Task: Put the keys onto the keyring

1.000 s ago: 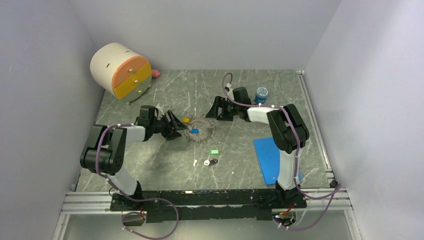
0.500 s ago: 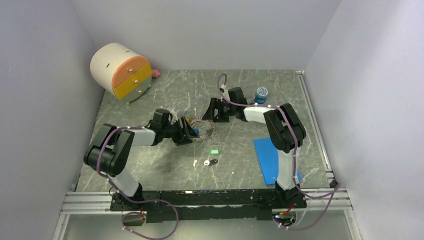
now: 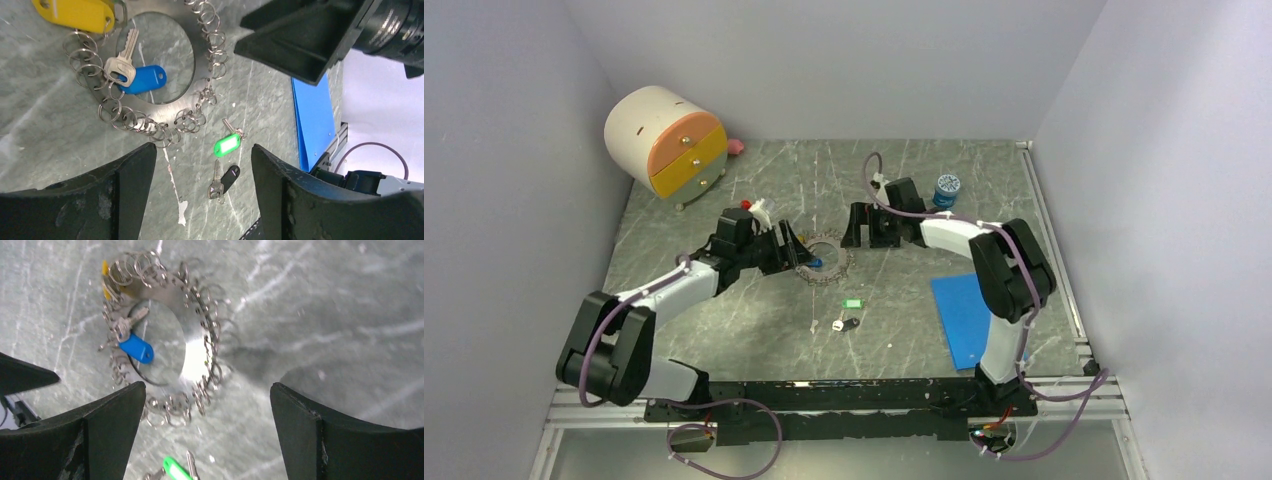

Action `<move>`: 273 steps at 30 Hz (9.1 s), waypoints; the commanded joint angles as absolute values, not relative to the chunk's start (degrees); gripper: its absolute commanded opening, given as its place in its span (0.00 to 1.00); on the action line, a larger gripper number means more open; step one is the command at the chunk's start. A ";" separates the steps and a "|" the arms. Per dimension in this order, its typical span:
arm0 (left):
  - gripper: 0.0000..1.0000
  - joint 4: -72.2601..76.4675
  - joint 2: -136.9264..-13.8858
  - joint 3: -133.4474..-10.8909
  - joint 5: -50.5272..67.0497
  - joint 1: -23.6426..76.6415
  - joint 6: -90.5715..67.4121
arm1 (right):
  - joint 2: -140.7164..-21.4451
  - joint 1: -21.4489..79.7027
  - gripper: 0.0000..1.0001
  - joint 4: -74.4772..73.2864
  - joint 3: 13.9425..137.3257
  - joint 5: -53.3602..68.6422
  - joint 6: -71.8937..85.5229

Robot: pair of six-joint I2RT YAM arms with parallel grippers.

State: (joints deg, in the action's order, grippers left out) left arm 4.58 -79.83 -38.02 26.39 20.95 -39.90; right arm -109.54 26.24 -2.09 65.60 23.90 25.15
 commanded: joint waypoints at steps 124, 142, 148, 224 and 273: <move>0.50 -4.41 -103.88 -63.23 26.88 30.18 -33.05 | -93.50 24.70 0.33 7.58 46.50 27.57 31.15; 0.43 -2.90 -108.96 -65.05 29.87 32.07 -34.06 | -92.72 24.12 0.32 7.65 45.27 27.76 30.73; 0.42 -2.86 -109.08 -64.85 28.43 32.45 -33.83 | -93.31 24.08 0.33 8.15 45.26 28.15 31.06; 0.03 6.68 -60.58 -47.51 29.77 33.42 -5.77 | -67.77 24.58 0.78 39.39 42.14 55.38 14.36; 0.31 28.52 -56.35 -36.48 40.97 33.48 -0.79 | -70.41 30.33 0.00 27.94 46.50 57.90 2.19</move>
